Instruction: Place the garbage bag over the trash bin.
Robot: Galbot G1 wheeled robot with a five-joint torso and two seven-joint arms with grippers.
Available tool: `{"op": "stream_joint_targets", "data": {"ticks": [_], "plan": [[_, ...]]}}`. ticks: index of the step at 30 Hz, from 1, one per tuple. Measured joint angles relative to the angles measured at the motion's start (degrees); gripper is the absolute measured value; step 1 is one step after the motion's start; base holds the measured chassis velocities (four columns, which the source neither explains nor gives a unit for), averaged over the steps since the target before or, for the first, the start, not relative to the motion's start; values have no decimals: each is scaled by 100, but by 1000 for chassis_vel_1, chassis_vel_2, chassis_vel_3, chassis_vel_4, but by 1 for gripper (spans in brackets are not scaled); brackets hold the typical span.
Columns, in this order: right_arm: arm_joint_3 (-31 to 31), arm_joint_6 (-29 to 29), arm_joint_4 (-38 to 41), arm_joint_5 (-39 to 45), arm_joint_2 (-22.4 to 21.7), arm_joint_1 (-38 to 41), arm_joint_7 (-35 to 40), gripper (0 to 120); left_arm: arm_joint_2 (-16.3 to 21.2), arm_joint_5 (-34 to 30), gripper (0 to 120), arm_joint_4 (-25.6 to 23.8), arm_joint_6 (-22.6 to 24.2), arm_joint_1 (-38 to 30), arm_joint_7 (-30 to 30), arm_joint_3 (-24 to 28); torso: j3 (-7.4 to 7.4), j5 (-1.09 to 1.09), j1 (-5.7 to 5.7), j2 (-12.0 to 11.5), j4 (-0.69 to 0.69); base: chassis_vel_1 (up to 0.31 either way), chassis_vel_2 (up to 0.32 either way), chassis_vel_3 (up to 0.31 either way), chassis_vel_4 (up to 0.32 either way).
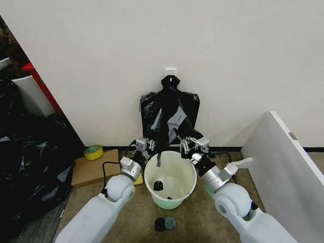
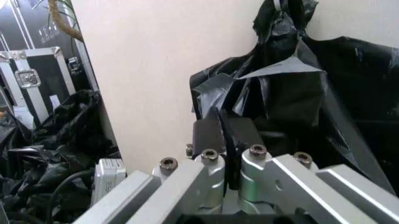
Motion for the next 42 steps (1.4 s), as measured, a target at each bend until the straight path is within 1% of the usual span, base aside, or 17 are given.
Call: {"op": "stream_joint_targets", "data": {"ticks": [4,5,8,9,10,12,13,17,21,24,25,30,35,42], "plan": [[39,1,49,41,-5,-82,20,0,88,-6,0,-316,-25,230,-1,-79,0,0,0,0,1,0,0,0,0],[39,1,49,41,-5,-82,20,0,88,-6,0,-316,-25,230,-1,-79,0,0,0,0,1,0,0,0,0],[87,2,238,138,-90,-285,52,0,254,-1,0,-820,-29,615,25,-279,0,0,0,0,2,0,0,0,0],[108,3,299,145,-123,-359,53,0,289,0,0,-921,-29,687,32,-320,0,0,0,0,2,0,0,0,0],[145,6,402,151,-175,-486,53,0,383,3,0,-1174,-31,874,44,-427,-1,1,0,0,1,0,0,0,0],[213,13,599,173,-252,-718,51,0,512,4,0,-1482,-32,1118,53,-548,0,1,-1,0,1,0,0,0,0],[213,13,599,173,-252,-718,51,0,512,4,0,-1482,-32,1118,53,-548,0,1,-1,0,1,0,0,0,0],[306,66,933,160,-352,-1221,35,0,743,14,0,-1963,-32,1608,80,-820,-1,-1,-1,1,-1,0,0,0,0],[328,157,1106,-1,-352,-1558,18,0,831,68,0,-2297,-34,2032,117,-1134,-1,0,-1,1,1,0,0,0,0],[343,177,1177,-26,-352,-1660,18,0,841,99,0,-2408,-38,2167,129,-1216,-1,0,-1,1,1,0,0,0,0],[365,208,1288,-50,-360,-1788,18,0,844,150,0,-2529,-48,2303,141,-1269,-1,0,-1,1,0,0,0,0,0],[479,242,1558,-80,-352,-2069,24,0,848,258,0,-2737,-54,2512,184,-1283,-1,0,-1,1,0,0,0,0,0],[605,312,1836,-167,-341,-2520,3,0,984,412,0,-3010,-77,2859,287,-1280,0,0,-1,1,0,0,0,0,0],[711,394,1966,-227,-309,-2797,-13,0,991,499,0,-3160,-125,2956,318,-1247,0,0,-1,1,1,0,0,0,0]]}}
